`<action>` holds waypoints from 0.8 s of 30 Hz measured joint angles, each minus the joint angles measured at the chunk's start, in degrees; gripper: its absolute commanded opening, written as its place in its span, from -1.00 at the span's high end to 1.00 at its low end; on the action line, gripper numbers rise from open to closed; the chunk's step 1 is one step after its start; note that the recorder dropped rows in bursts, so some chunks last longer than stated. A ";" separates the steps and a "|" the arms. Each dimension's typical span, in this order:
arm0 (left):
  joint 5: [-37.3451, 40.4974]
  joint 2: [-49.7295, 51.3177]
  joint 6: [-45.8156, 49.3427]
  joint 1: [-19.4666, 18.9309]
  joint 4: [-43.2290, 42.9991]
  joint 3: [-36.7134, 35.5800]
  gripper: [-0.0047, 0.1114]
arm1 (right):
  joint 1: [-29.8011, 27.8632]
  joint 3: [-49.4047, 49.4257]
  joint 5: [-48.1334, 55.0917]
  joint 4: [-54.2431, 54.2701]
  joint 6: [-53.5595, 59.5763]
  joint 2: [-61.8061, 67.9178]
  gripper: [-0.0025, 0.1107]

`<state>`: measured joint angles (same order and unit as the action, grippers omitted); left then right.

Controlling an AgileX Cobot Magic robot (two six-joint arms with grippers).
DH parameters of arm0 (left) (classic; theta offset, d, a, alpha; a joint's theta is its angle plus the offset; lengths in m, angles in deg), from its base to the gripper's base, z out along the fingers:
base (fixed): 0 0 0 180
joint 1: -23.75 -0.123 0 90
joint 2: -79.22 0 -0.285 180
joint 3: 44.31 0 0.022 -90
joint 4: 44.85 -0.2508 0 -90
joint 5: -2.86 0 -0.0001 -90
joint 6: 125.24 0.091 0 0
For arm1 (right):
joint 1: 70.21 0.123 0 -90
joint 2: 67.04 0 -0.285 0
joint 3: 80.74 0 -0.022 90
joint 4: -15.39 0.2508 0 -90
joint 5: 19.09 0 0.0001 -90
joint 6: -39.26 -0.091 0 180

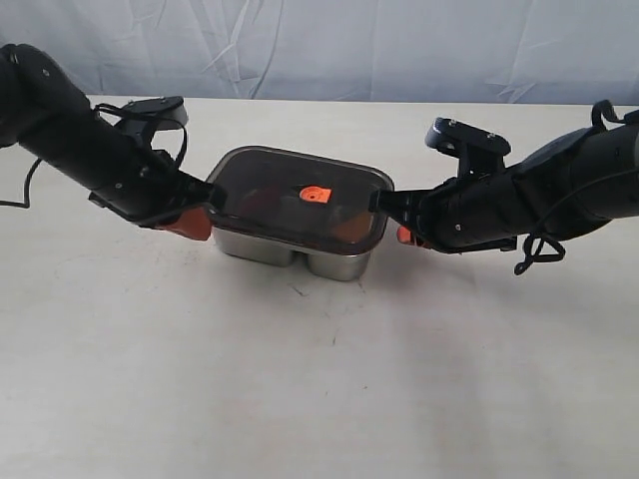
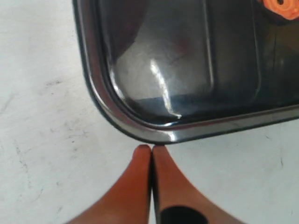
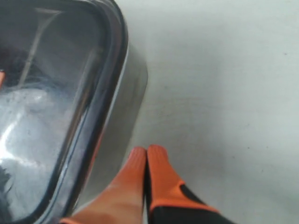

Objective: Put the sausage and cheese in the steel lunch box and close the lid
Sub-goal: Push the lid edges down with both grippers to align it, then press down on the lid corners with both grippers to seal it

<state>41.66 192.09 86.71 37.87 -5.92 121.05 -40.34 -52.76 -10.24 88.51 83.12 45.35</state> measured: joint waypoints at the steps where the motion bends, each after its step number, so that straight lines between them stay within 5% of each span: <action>1: 0.48 0.00 0.00 0.00 -0.41 0.00 0.92 | 0.00 0.00 0.00 0.00 0.00 0.00 0.97; 13: 2.10 -0.11 -6.00 -0.27 -8.81 0.00 0.92 | -0.20 0.00 -1.66 -1.73 0.00 -1.98 0.97; 24: -3.75 -6.72 -3.28 -0.80 -5.40 0.84 0.92 | -0.91 -3.67 0.89 -5.08 0.00 -5.42 0.97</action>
<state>37.92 185.38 83.43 37.07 -11.31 121.89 -41.25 -56.43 -9.35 83.43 83.12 39.94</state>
